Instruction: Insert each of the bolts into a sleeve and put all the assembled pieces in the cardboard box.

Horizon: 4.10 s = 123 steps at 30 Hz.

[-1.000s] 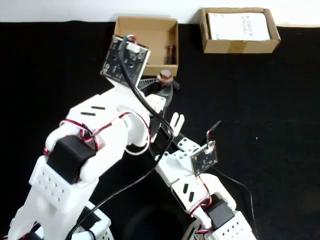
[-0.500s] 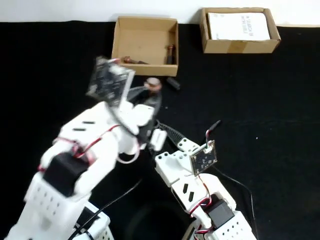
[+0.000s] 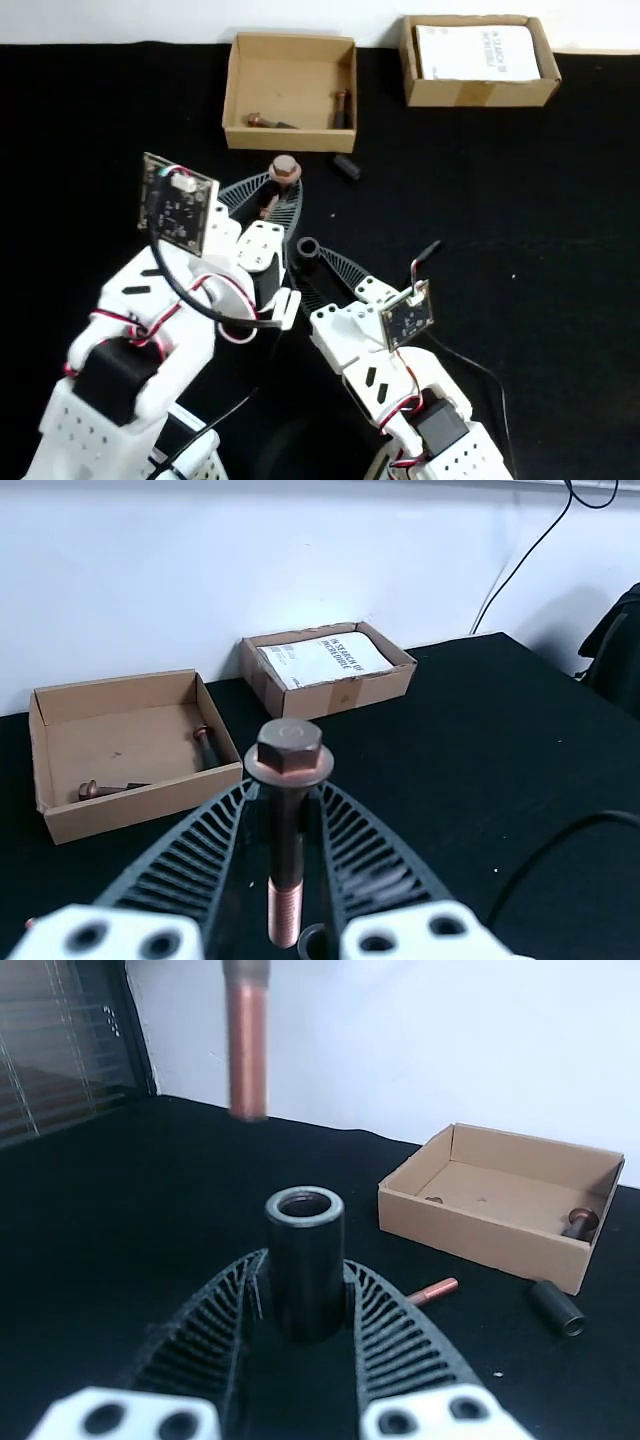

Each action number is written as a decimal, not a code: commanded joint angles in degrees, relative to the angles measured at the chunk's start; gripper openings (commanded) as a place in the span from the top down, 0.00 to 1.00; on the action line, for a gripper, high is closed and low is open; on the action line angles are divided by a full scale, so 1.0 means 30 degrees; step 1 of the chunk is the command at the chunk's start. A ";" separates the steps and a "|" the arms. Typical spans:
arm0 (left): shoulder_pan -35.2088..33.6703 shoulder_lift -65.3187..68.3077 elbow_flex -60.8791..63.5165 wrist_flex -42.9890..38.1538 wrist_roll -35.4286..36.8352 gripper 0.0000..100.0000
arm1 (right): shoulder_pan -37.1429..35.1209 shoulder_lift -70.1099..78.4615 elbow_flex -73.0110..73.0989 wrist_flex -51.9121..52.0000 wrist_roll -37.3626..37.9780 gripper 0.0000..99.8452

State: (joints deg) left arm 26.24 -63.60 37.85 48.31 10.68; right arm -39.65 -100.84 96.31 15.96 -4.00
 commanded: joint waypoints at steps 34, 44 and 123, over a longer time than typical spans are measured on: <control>0.1421 0.2623 -0.0220 -0.0557 -0.0029 0.99 | -0.0132 -0.0190 0.2359 0.0044 -0.1084 0.99; 0.1421 0.2623 -0.1275 -0.0264 0.0029 0.99 | -0.0132 -0.0190 0.2359 0.0044 -0.1055 0.99; -0.8806 0.2799 -0.7868 0.8176 -0.0469 0.84 | 0.4293 0.0894 -0.0513 -0.1392 -0.0264 0.99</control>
State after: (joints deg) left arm 7.96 -55.69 14.73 72.92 9.80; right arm -29.54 -99.96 96.40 13.67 -6.90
